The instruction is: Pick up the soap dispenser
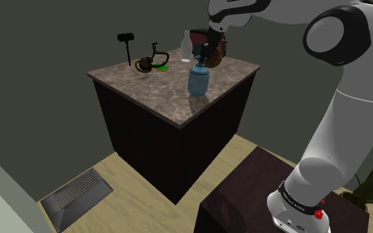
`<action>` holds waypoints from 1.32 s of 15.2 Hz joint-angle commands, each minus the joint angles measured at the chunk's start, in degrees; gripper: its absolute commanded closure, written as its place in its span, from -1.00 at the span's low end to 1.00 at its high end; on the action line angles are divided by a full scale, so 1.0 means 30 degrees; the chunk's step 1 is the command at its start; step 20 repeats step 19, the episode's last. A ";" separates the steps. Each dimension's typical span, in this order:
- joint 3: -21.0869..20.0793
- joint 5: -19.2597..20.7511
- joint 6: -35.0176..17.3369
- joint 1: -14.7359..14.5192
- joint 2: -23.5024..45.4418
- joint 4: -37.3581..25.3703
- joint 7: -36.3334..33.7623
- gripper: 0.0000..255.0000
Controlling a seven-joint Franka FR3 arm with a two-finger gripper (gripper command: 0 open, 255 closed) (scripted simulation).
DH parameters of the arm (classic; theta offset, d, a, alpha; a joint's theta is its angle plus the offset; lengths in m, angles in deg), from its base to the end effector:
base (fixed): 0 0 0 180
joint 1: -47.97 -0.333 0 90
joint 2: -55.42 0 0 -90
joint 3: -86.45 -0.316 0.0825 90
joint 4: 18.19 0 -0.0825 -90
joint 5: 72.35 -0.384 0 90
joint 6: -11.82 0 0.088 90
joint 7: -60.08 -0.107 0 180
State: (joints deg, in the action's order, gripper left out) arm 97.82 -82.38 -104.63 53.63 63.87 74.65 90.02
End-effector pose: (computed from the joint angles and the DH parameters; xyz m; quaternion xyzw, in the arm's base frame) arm 0.6106 -0.1684 0.5612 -0.9850 -0.0861 -0.1494 0.0099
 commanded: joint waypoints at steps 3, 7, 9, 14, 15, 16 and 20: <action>0.0013 0.0021 0.0241 0.0015 -0.0004 -0.0218 -0.0025 1.00; 0.0037 0.0065 0.1285 0.0051 0.0075 -0.1345 -0.0159 1.00; 0.0049 0.0077 0.1819 0.0073 0.0144 -0.1950 -0.0221 1.00; 0.0081 0.0071 0.3199 0.0146 0.0416 -0.3601 -0.0367 1.00; 0.0087 0.0064 0.3484 0.0165 0.0489 -0.3959 -0.0394 1.00; 0.0094 0.0054 0.3773 0.0185 0.0568 -0.4326 -0.0421 1.00; 0.0102 0.0041 0.4109 0.0209 0.0667 -0.4760 -0.0452 1.00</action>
